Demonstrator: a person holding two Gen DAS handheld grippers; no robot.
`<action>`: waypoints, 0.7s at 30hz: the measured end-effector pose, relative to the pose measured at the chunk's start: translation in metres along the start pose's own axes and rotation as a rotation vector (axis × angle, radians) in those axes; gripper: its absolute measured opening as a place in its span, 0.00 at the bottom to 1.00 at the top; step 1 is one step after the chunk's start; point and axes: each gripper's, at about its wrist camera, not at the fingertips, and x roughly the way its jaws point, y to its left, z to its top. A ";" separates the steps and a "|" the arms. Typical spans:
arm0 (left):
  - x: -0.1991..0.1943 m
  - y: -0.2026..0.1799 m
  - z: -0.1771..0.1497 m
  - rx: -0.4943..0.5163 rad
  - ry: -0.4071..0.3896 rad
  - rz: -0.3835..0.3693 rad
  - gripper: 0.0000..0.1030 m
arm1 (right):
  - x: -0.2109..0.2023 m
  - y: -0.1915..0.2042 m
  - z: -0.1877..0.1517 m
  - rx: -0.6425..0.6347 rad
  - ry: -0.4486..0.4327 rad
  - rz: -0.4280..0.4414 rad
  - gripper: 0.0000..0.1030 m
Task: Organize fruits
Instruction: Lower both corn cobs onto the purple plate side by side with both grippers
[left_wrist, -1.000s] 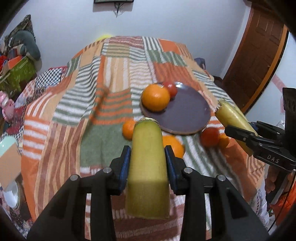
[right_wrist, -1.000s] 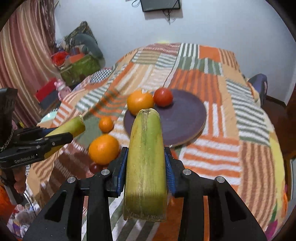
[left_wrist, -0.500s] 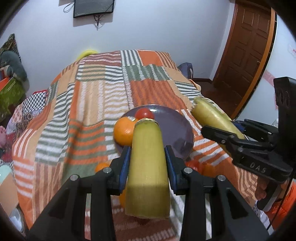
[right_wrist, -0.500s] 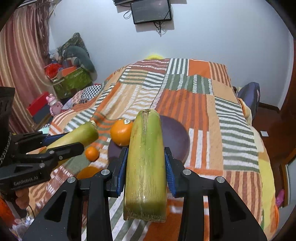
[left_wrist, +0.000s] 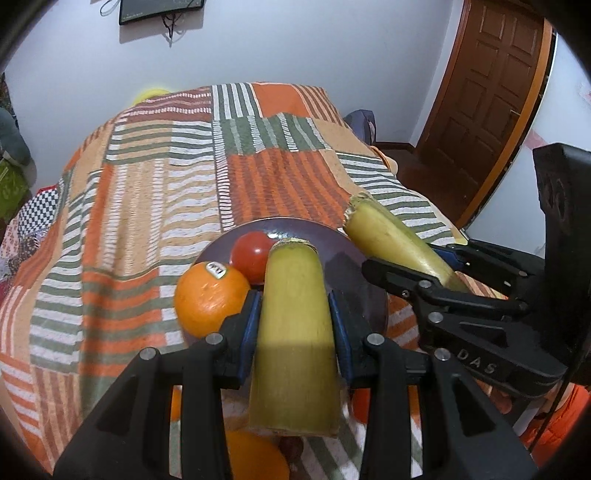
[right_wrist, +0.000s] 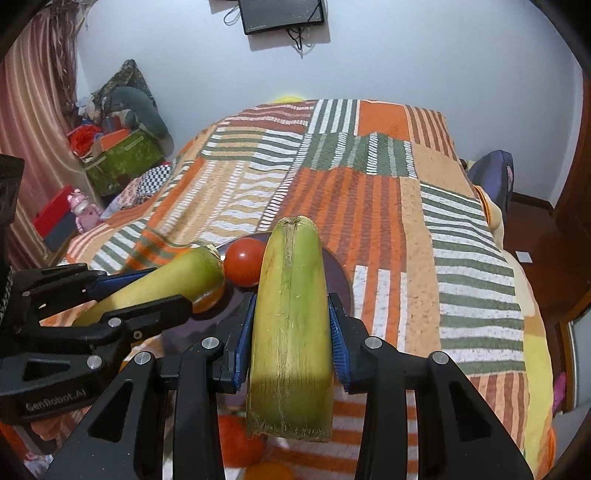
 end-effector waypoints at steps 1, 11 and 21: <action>0.004 0.000 0.001 -0.005 0.001 -0.005 0.36 | 0.003 -0.002 0.001 -0.001 0.003 -0.002 0.33; 0.035 0.000 0.024 -0.026 0.012 -0.007 0.36 | 0.029 -0.018 0.005 0.007 0.058 -0.016 0.33; 0.062 0.002 0.027 -0.021 0.066 0.017 0.36 | 0.045 -0.030 0.002 0.007 0.108 -0.012 0.33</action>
